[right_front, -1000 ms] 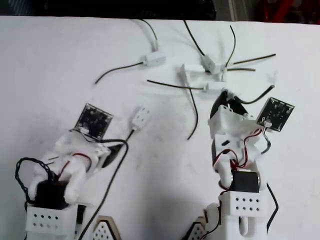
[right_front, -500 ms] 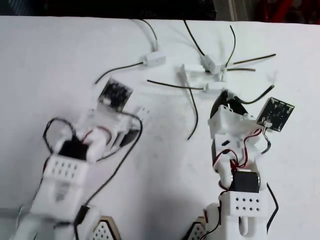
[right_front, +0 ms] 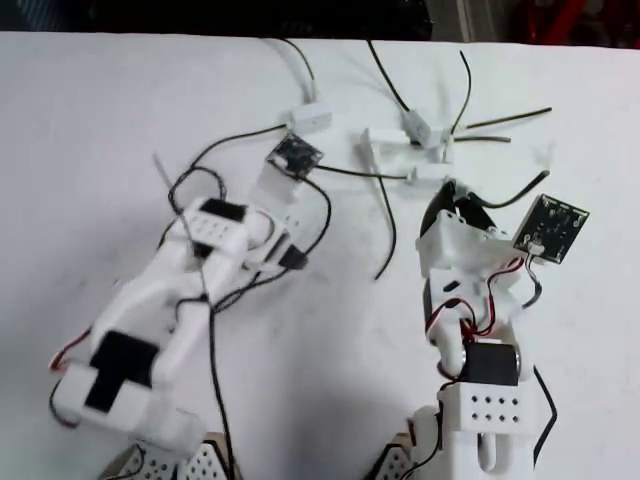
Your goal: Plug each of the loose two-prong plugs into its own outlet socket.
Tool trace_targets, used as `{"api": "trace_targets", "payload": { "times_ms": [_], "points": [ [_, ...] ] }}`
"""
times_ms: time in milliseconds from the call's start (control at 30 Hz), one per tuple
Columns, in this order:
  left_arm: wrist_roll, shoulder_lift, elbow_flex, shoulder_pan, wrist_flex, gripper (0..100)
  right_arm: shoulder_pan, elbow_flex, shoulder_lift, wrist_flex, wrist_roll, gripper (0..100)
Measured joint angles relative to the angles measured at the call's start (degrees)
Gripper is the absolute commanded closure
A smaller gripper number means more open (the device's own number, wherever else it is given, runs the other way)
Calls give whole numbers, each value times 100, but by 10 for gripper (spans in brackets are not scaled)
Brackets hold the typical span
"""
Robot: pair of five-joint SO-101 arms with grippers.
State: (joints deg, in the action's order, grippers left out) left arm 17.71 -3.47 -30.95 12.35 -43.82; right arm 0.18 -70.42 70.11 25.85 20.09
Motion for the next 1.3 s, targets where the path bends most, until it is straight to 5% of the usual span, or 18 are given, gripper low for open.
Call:
{"api": "trace_targets", "payload": {
  "times_ms": [167,367,633,1000,1300],
  "points": [
    [0,-835,941,-18,-396,684,0,0,0,0,0,981],
    [18,-1380,1600,-9,-809,832,0,0,0,0,0,981],
    [721,-1407,1679,255,-1257,919,0,0,0,0,0,981],
    [1108,-1389,1785,695,-2224,928,0,0,0,0,0,981],
    [1152,501,-97,712,-1618,922,0,0,0,0,-79,981]
  ]
}}
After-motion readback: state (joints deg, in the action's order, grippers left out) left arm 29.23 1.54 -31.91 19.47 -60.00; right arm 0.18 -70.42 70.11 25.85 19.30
